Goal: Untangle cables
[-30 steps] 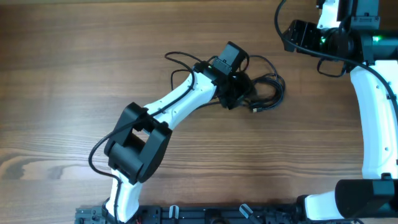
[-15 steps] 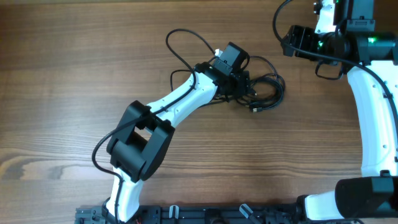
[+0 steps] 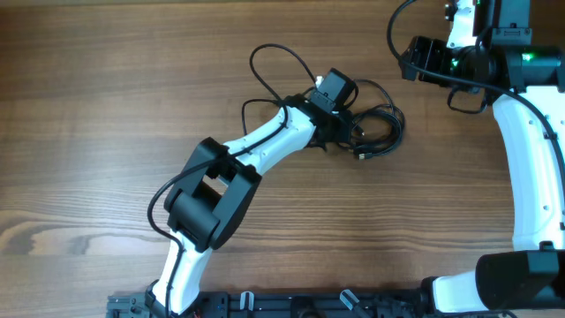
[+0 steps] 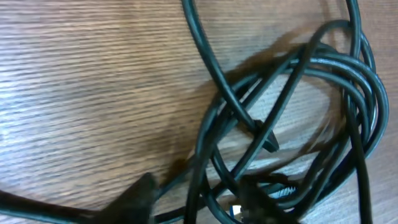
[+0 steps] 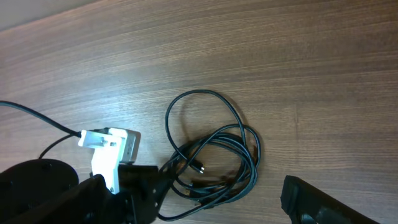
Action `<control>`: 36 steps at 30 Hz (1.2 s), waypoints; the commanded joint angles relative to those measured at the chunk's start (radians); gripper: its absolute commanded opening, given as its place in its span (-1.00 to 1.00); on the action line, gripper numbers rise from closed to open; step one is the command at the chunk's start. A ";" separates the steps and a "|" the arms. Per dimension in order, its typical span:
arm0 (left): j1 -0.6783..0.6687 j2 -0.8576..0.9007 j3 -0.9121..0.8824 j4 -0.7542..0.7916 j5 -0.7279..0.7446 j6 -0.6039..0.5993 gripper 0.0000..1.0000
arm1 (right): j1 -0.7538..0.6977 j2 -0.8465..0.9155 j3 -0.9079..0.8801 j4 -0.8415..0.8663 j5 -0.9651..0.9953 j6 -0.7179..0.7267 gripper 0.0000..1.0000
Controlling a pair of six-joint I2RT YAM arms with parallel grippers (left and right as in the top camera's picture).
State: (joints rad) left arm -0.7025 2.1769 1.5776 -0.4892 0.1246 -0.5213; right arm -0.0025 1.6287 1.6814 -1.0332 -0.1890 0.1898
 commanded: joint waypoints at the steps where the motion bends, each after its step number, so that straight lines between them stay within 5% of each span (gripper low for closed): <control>1: 0.001 0.012 -0.002 0.000 0.011 0.020 -0.59 | 0.005 0.006 -0.008 -0.002 0.016 -0.006 0.83; 3: 0.012 0.011 -0.002 0.000 0.012 0.020 -0.92 | 0.005 0.006 -0.008 -0.002 0.016 -0.006 0.84; 12: 0.124 -0.236 -0.002 -0.103 0.013 0.104 -0.92 | 0.005 0.006 -0.008 -0.019 -0.061 -0.007 0.84; 19: 0.140 -0.530 -0.002 -0.144 0.016 0.126 -0.92 | 0.005 0.006 -0.008 -0.006 -0.391 -0.099 0.77; 29: 0.140 -0.606 -0.002 -0.231 0.018 0.126 -0.92 | 0.008 0.006 -0.008 0.026 -0.655 -0.184 0.69; 36: 0.150 -0.618 -0.002 -0.306 0.106 0.178 -0.92 | 0.141 0.012 -0.008 0.018 -0.384 -0.497 0.77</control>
State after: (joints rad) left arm -0.5579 1.5848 1.5700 -0.7837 0.1699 -0.3836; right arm 0.0708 1.6287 1.6794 -1.0100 -0.7303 -0.1234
